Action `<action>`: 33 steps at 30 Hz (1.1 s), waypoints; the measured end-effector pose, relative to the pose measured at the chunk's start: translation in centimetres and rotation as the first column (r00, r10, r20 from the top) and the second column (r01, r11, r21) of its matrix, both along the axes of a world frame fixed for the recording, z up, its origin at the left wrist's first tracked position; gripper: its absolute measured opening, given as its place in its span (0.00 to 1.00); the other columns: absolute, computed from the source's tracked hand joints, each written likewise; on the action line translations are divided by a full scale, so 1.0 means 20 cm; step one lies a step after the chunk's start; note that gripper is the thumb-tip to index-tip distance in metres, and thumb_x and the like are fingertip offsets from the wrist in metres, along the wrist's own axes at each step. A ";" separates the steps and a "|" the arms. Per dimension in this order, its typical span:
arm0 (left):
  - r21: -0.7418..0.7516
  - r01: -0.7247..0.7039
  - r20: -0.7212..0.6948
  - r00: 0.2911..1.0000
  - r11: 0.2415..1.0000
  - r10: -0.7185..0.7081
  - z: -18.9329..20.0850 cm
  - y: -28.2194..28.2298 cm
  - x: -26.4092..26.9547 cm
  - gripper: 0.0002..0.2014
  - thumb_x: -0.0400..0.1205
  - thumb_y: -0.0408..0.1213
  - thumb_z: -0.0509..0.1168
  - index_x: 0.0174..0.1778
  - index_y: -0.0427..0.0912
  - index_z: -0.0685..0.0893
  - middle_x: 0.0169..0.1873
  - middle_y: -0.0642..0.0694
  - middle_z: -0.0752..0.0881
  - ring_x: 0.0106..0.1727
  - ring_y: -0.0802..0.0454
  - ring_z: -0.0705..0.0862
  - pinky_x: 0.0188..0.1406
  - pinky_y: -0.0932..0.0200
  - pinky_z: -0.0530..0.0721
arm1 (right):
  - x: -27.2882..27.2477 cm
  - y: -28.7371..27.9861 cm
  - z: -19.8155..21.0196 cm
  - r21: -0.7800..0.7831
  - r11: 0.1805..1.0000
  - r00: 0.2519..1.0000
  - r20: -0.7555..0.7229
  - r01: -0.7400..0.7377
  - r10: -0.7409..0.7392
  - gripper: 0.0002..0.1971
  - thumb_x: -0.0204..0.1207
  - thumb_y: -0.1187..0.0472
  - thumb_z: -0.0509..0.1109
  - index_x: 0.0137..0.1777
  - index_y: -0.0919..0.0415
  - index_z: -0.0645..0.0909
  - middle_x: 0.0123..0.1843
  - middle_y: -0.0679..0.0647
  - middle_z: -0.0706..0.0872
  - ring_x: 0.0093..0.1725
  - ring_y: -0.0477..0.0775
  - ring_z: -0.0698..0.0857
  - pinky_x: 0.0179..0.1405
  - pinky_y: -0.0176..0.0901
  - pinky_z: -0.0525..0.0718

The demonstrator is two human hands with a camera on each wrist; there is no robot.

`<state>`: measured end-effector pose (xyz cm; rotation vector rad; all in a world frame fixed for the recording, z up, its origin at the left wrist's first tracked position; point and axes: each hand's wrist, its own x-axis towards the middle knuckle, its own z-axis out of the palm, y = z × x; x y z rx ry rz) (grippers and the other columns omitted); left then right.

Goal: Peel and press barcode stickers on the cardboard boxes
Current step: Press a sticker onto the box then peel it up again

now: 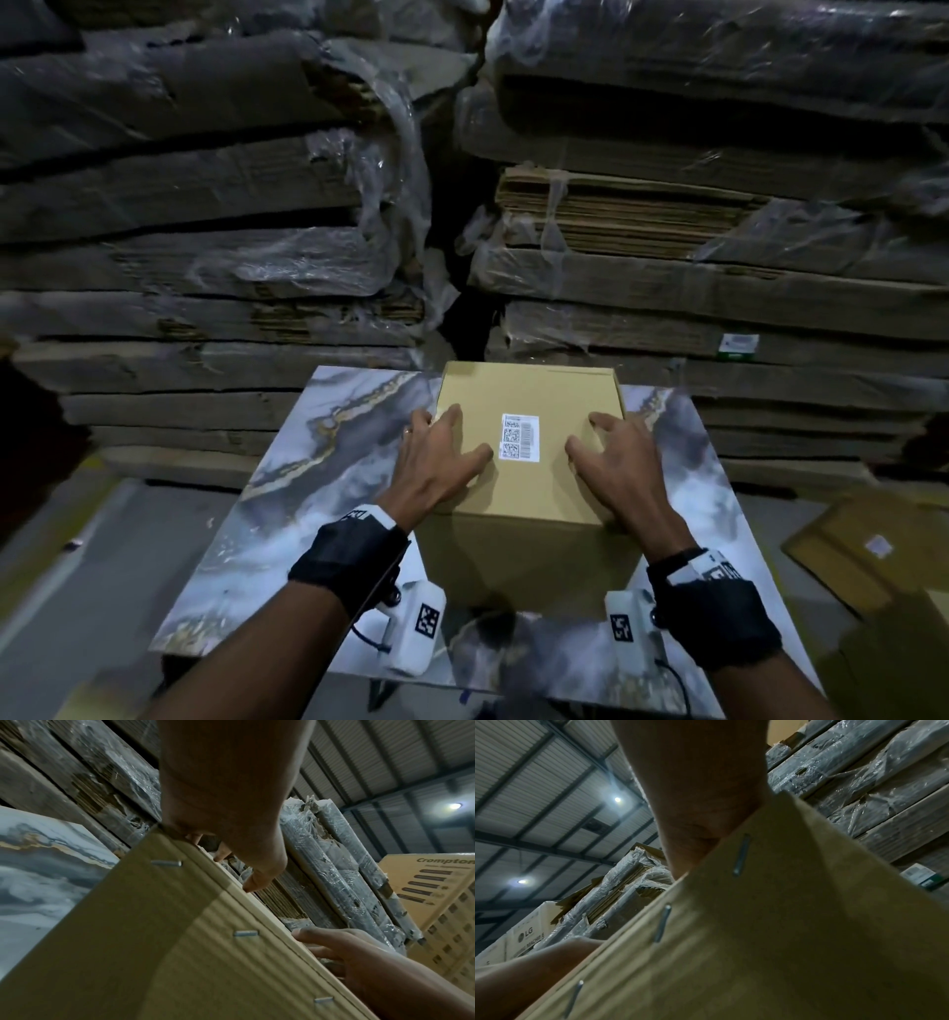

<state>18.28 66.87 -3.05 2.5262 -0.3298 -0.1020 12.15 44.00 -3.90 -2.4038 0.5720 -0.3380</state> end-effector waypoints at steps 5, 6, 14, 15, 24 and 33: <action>0.049 0.045 -0.027 0.999 0.998 -0.044 -0.06 0.01 0.08 0.39 0.76 0.65 0.64 0.81 0.52 0.66 0.64 0.42 0.67 0.66 0.37 0.74 0.61 0.44 0.81 | 0.04 -0.03 -0.07 -0.002 1.000 1.000 0.007 0.004 -0.004 0.28 0.77 0.46 0.75 0.74 0.57 0.82 0.71 0.61 0.82 0.66 0.62 0.82 0.63 0.54 0.83; 0.065 0.054 -0.027 0.998 0.996 -0.052 -0.06 0.01 0.10 0.39 0.77 0.65 0.65 0.81 0.52 0.65 0.64 0.42 0.67 0.66 0.37 0.74 0.60 0.46 0.81 | 0.04 -0.03 -0.08 -0.009 1.000 1.000 0.012 0.012 -0.012 0.27 0.77 0.46 0.75 0.74 0.57 0.82 0.71 0.60 0.82 0.66 0.60 0.82 0.62 0.52 0.82; 0.108 0.190 0.089 0.976 0.976 -0.200 -0.02 -0.02 0.31 0.32 0.83 0.55 0.64 0.83 0.50 0.68 0.82 0.41 0.60 0.82 0.38 0.60 0.80 0.39 0.66 | 0.09 0.00 -0.07 -0.105 0.993 0.997 -0.052 0.045 -0.051 0.21 0.76 0.45 0.71 0.67 0.49 0.81 0.74 0.58 0.75 0.75 0.63 0.72 0.74 0.64 0.74; 0.101 0.227 0.110 0.965 0.969 -0.238 -0.02 -0.04 0.33 0.30 0.84 0.53 0.62 0.83 0.51 0.69 0.83 0.40 0.60 0.84 0.40 0.58 0.83 0.39 0.61 | 0.10 0.01 -0.05 -0.143 0.989 0.997 -0.058 0.034 -0.043 0.21 0.75 0.45 0.71 0.66 0.49 0.82 0.76 0.58 0.75 0.77 0.63 0.69 0.76 0.64 0.72; 0.215 0.406 0.073 0.900 0.888 -0.429 -0.10 -0.11 0.49 0.28 0.90 0.43 0.54 0.88 0.48 0.59 0.88 0.42 0.54 0.87 0.43 0.50 0.84 0.46 0.48 | 0.34 0.14 0.07 -0.256 0.817 0.853 -0.237 -0.517 0.465 0.23 0.84 0.54 0.68 0.79 0.52 0.78 0.71 0.56 0.81 0.69 0.58 0.77 0.67 0.56 0.78; 0.293 0.479 -0.132 0.878 0.828 -0.461 -0.08 -0.13 0.55 0.31 0.92 0.45 0.50 0.90 0.50 0.47 0.89 0.41 0.40 0.89 0.42 0.37 0.86 0.43 0.38 | 0.43 0.14 0.14 -0.327 0.701 0.769 -0.362 -0.634 0.527 0.19 0.84 0.58 0.69 0.74 0.49 0.84 0.65 0.52 0.83 0.63 0.58 0.80 0.59 0.52 0.80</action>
